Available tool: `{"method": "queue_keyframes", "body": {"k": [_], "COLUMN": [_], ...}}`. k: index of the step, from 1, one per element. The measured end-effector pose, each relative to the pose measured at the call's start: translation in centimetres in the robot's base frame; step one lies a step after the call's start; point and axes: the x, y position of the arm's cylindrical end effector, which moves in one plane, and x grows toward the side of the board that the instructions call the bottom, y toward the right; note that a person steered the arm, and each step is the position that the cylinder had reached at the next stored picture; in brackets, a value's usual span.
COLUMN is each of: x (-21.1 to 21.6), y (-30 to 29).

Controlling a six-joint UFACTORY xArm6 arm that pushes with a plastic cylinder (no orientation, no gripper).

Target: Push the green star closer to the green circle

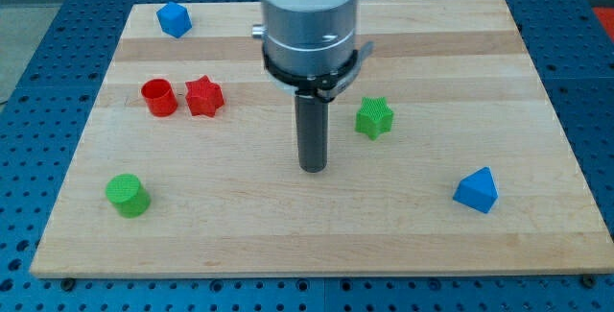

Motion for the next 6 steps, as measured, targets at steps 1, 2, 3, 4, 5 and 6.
{"method": "queue_keyframes", "body": {"k": [1,2,3,4,5,6], "x": [-2.3,-8.5,-6.9,0.4,3.9,3.2], "y": [11.3,14.6,7.1,-3.6,-14.9,-15.3]}}
